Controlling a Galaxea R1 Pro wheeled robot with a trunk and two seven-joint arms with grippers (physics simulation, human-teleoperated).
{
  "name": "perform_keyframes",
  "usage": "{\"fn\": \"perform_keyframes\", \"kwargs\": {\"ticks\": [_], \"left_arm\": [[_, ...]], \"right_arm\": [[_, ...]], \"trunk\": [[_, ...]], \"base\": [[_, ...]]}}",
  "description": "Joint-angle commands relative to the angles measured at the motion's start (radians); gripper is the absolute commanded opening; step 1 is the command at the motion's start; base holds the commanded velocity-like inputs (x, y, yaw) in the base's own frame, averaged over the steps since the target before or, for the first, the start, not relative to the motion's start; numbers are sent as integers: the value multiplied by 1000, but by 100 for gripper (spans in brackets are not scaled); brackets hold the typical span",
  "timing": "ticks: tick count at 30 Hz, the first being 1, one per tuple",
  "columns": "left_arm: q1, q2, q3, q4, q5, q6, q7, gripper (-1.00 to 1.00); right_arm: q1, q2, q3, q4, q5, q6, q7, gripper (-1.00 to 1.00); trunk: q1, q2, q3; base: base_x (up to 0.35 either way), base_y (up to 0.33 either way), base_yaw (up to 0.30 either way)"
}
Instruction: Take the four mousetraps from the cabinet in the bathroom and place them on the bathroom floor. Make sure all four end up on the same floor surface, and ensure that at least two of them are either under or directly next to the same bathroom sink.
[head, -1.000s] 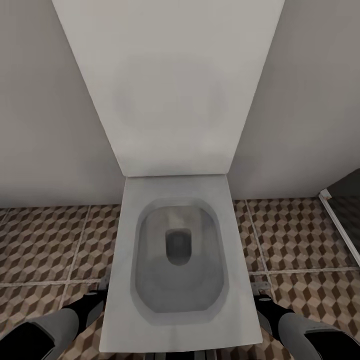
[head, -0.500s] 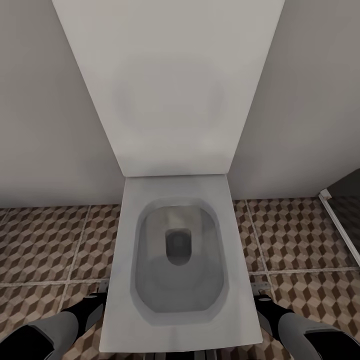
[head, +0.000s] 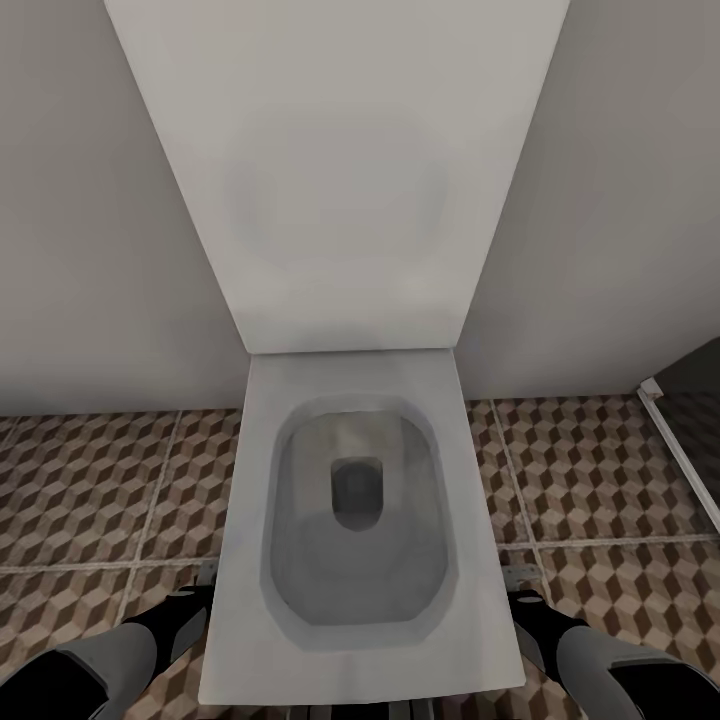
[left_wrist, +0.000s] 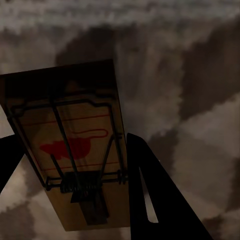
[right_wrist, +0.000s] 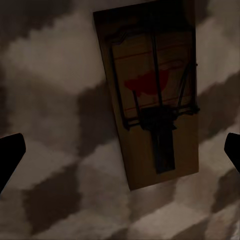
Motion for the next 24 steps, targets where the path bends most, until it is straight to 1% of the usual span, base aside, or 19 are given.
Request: {"fn": "perform_keyframes", "kwargs": {"ticks": [1,24], "left_arm": [[0,0,-8,-1,5,4,3,-100],[0,-1,-9,-1,5,5,3,-100]], "right_arm": [[-1,0,8,2,2,2,-3,100],[-1,-1,8,2,3,2,-2,100]], "trunk": [[0,0,-1],[0,0,-1]], "base": [[0,0,0],[0,0,0]]}}
